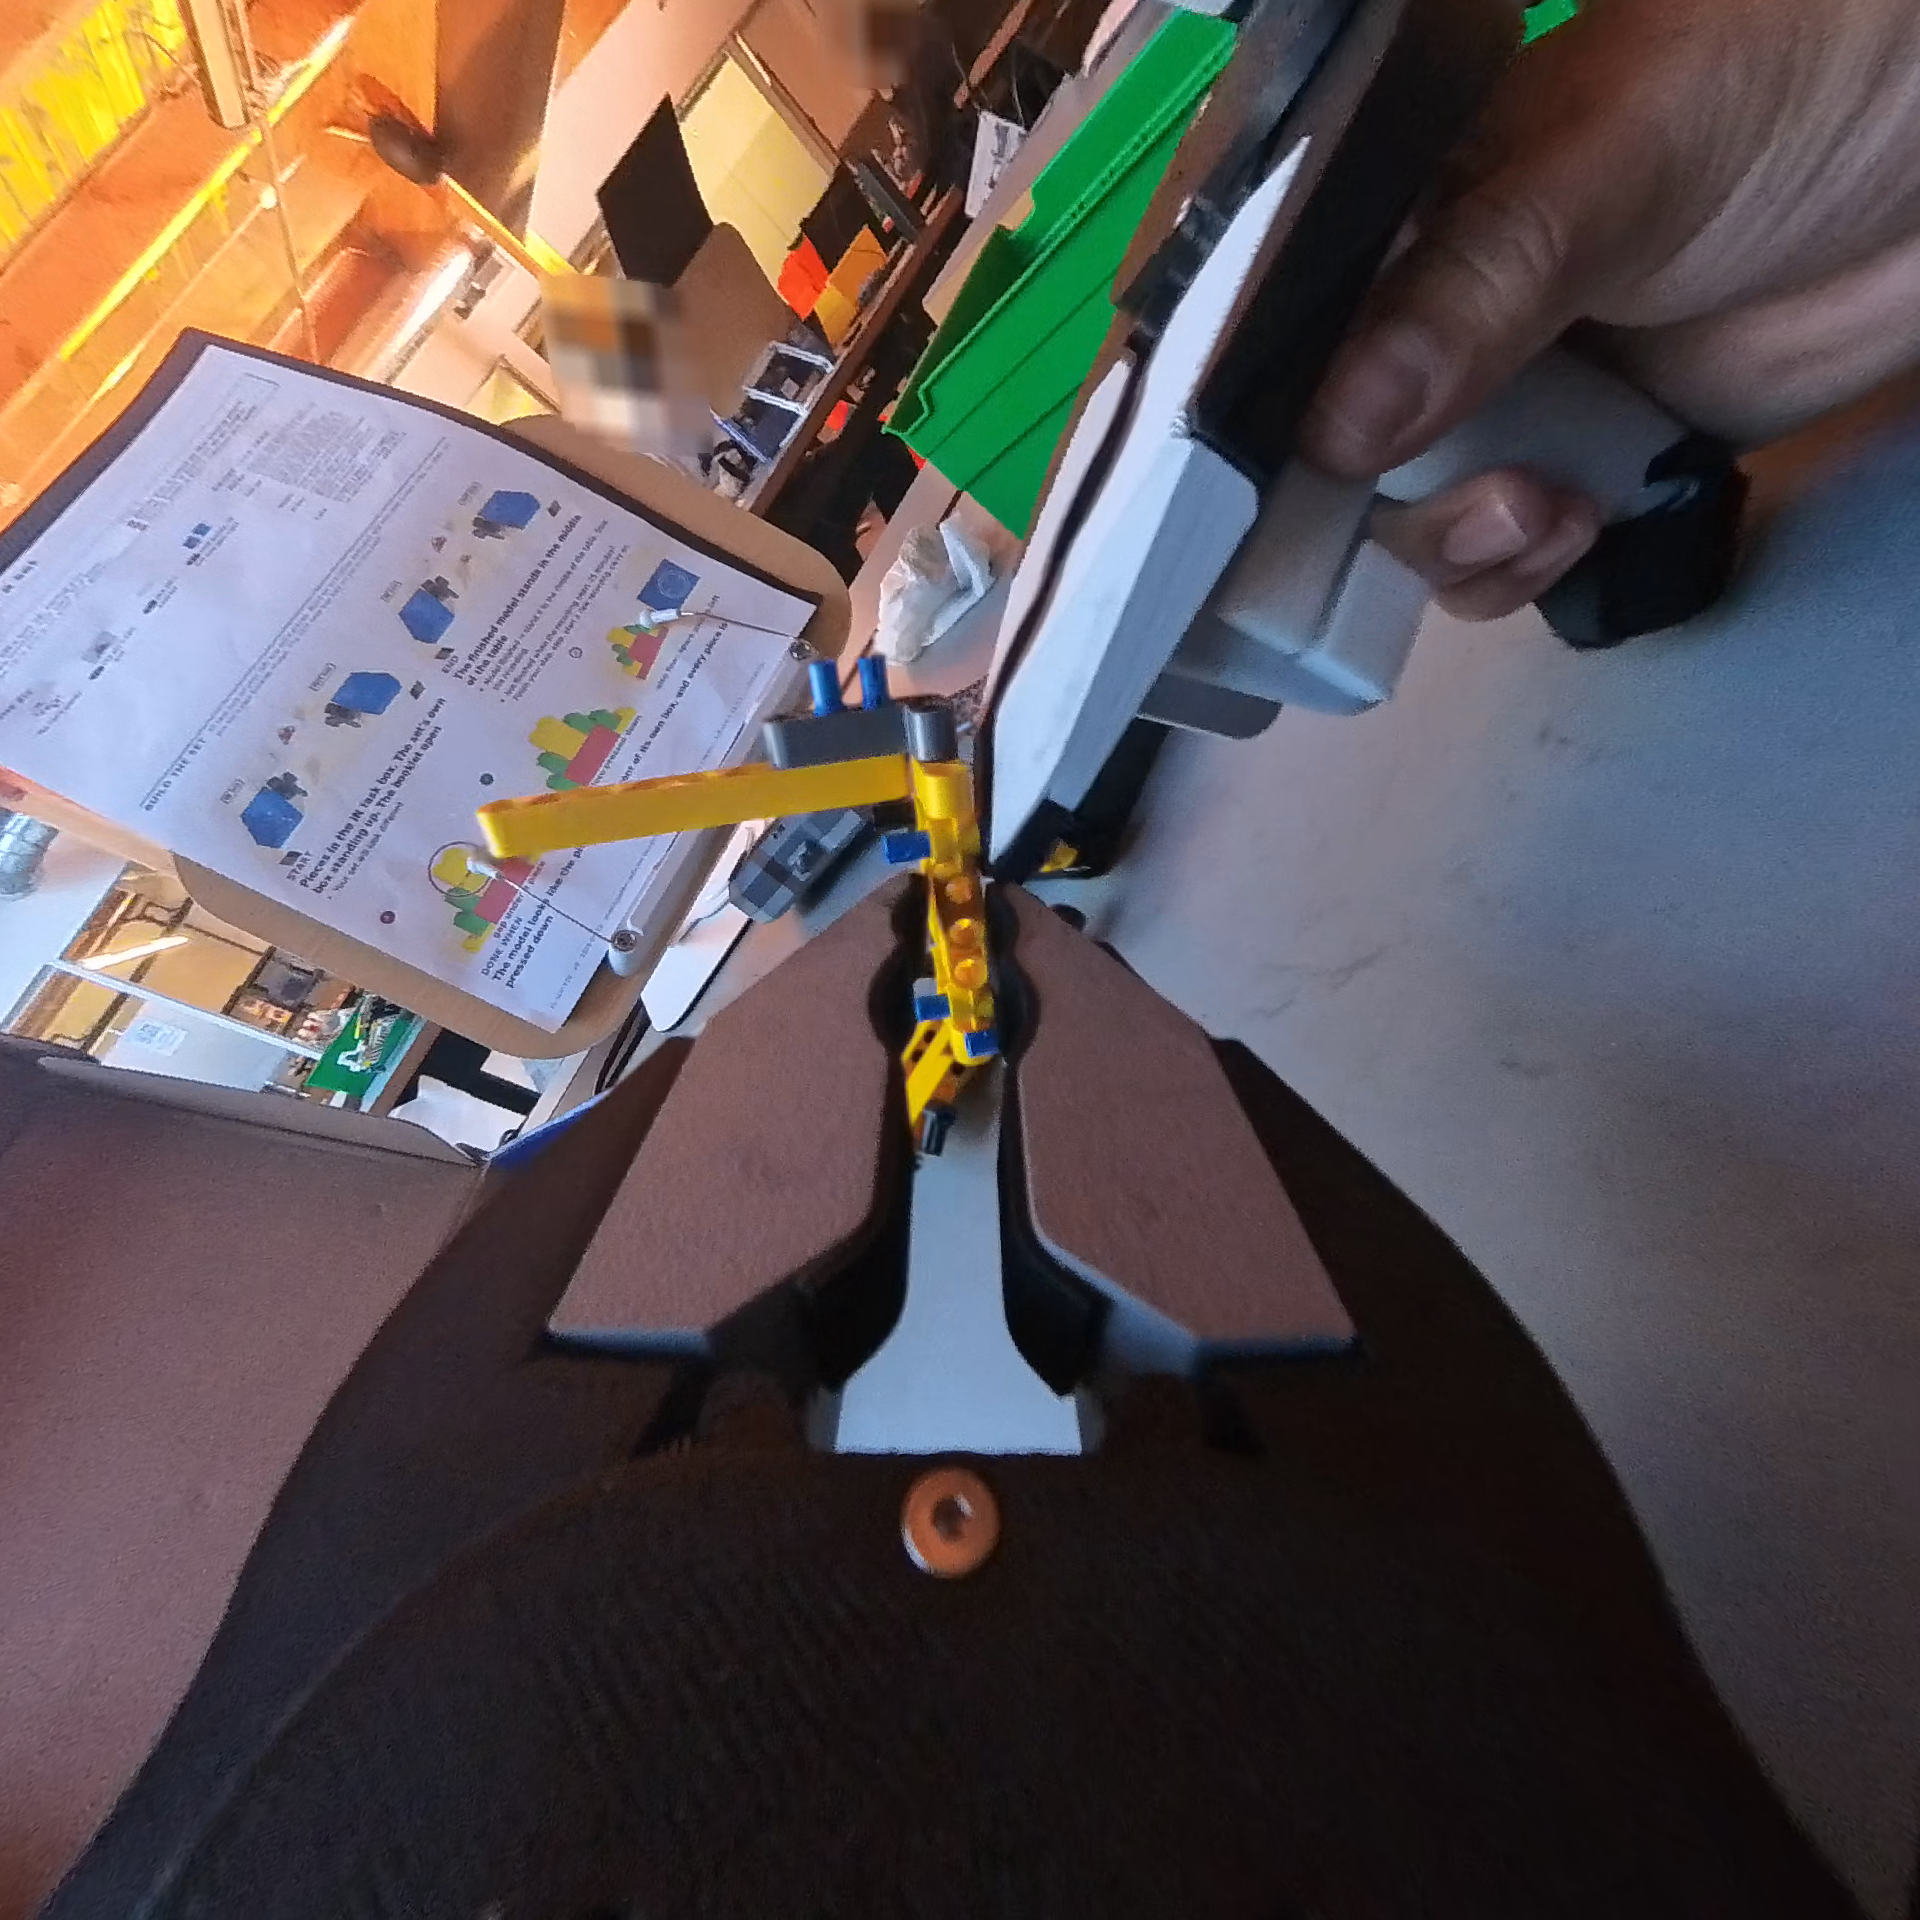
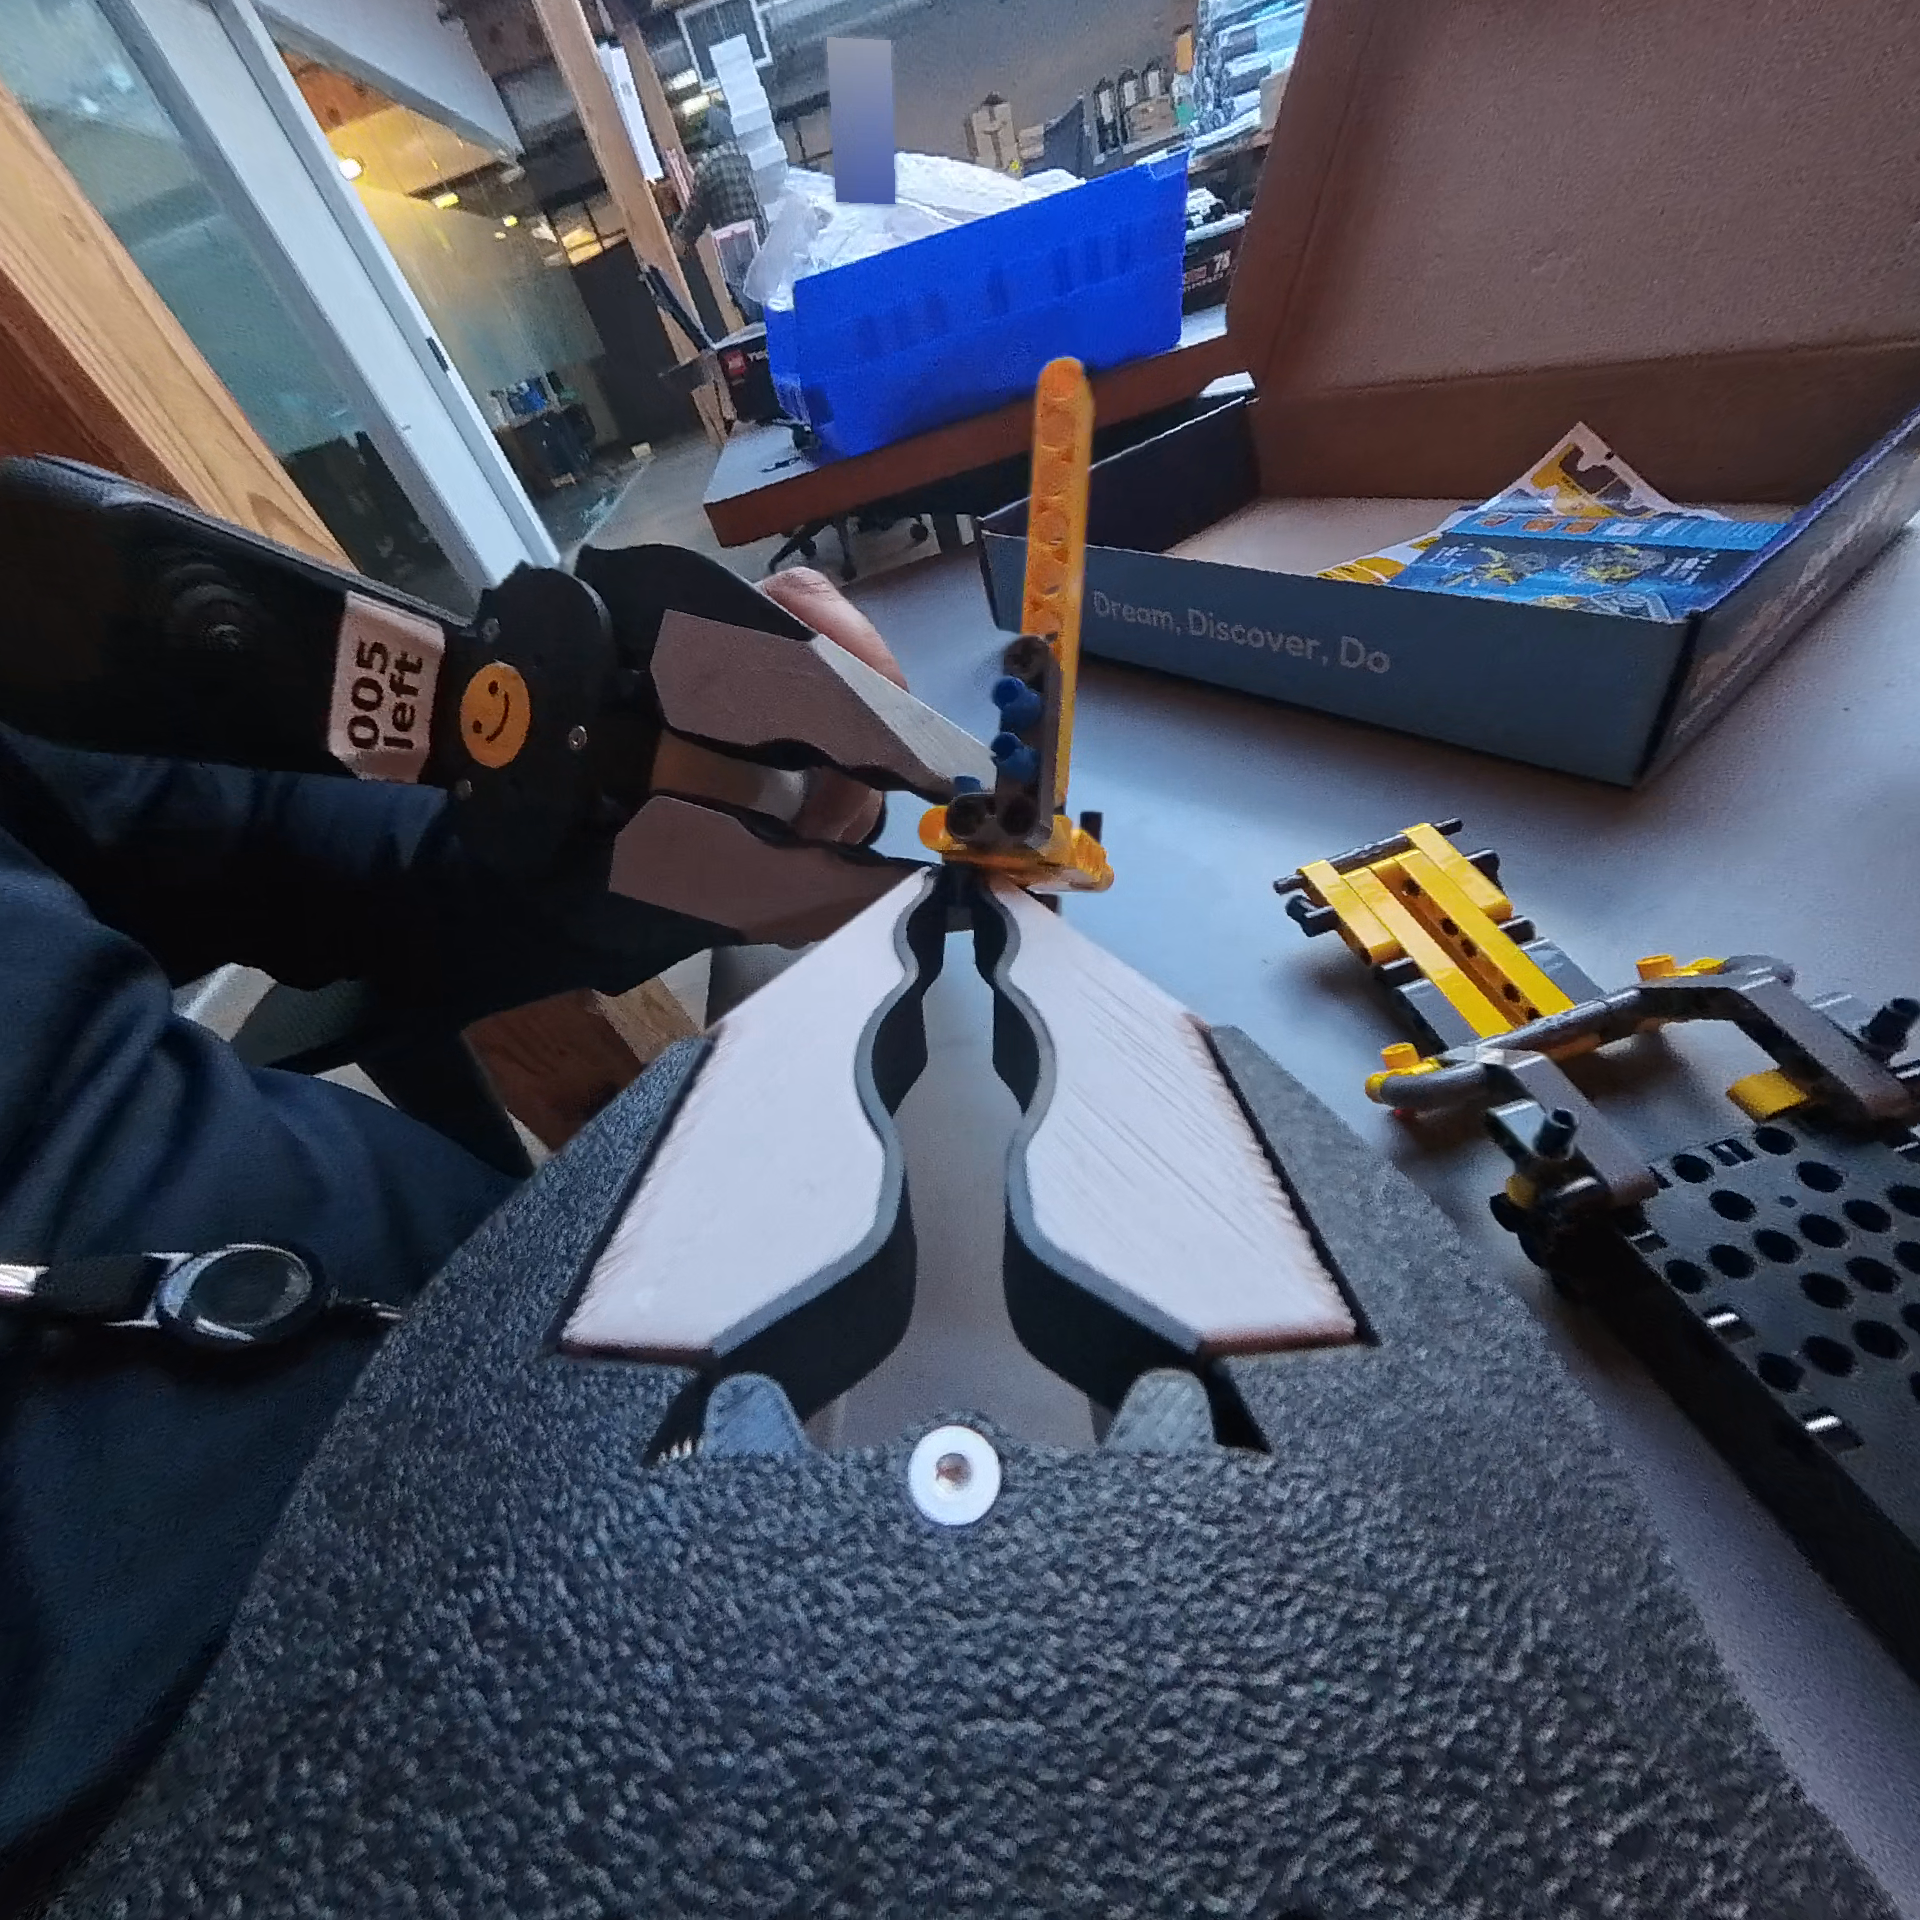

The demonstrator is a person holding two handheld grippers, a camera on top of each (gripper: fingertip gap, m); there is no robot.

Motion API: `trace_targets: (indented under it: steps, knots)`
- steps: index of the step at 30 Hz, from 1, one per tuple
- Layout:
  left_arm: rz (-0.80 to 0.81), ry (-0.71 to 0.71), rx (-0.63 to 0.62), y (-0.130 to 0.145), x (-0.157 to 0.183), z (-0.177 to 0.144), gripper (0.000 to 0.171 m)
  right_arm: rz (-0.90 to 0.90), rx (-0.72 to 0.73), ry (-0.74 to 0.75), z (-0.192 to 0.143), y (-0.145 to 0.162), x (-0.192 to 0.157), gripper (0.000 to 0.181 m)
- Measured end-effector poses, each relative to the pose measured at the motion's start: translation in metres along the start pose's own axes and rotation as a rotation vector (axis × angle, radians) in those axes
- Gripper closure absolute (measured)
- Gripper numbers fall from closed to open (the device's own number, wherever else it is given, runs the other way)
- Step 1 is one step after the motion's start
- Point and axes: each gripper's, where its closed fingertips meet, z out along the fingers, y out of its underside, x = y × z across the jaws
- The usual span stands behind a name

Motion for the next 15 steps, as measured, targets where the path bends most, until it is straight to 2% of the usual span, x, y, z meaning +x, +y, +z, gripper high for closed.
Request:
trace_targets:
  steps: [6,9,13,15]
  knots:
    - [0.002,0.027,0.001,-0.002,0.005,-0.002,0.166,0.023,-0.014,-0.037,-0.001,0.003,-0.003,0.181]
    - [-0.001,0.031,-0.009,0.002,0.006,-0.002,0.165,-0.013,-0.036,-0.003,0.001,0.006,-0.001,0.18]
    - [0.043,-0.007,-0.037,0.003,0.001,-0.003,0.166,0.031,-0.038,0.01,0.003,0.005,0.0,0.181]
    - [0.062,-0.02,-0.068,0.009,0.001,-0.002,0.166,-0.001,-0.083,0.051,0.005,0.01,0.003,0.181]
